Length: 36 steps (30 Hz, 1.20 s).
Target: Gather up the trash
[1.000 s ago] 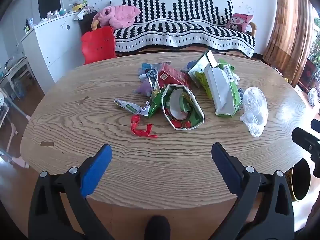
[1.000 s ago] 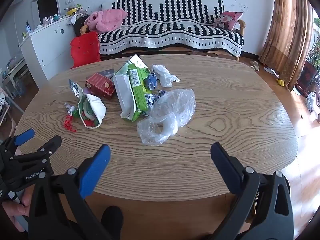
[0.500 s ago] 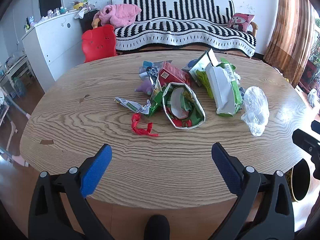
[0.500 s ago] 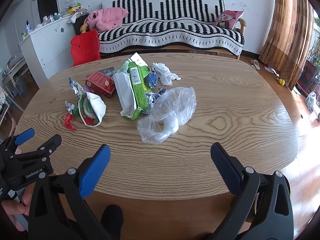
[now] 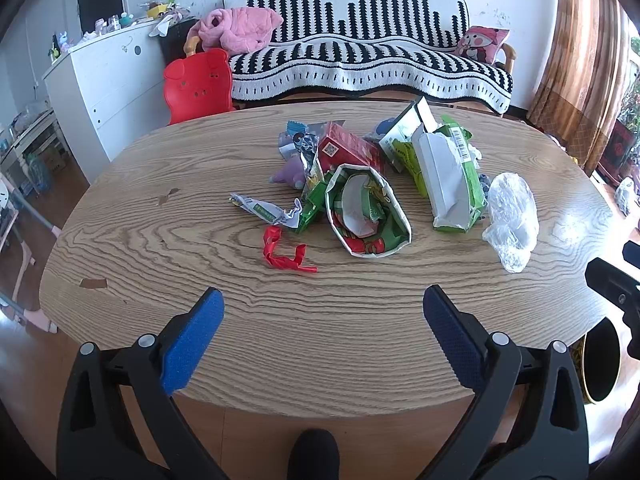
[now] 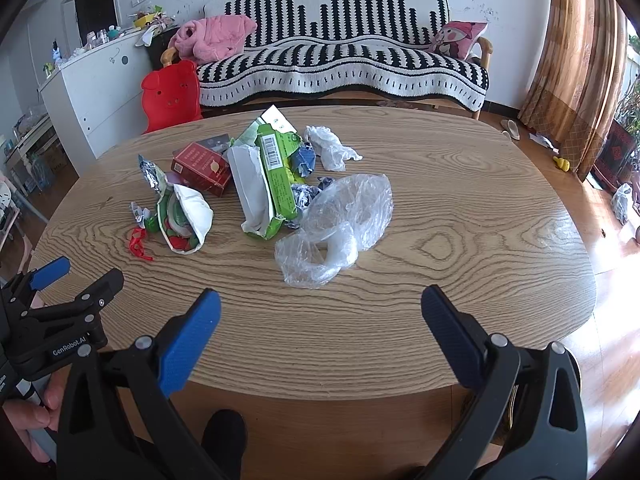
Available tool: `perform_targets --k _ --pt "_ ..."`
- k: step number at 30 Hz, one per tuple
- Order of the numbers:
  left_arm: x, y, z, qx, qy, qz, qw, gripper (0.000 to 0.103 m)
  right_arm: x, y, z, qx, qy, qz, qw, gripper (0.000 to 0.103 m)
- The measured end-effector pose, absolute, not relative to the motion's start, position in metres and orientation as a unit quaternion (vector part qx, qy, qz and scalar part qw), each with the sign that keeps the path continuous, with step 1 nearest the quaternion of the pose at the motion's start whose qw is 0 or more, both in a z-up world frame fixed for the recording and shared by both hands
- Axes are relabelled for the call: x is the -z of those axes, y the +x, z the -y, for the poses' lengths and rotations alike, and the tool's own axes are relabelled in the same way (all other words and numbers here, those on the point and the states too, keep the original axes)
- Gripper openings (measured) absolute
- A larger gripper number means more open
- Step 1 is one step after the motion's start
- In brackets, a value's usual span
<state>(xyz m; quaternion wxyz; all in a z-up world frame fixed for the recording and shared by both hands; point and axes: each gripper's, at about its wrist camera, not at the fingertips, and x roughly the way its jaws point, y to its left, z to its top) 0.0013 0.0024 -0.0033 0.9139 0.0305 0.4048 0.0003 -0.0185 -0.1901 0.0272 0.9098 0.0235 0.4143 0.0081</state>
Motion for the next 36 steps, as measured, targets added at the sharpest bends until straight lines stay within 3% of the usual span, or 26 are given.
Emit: perform_targets --k 36 --pt "0.0069 0.0009 -0.0058 -0.001 0.027 -0.408 0.913 0.097 -0.0269 -0.0179 0.1898 -0.008 0.023 -0.415 0.910 0.097"
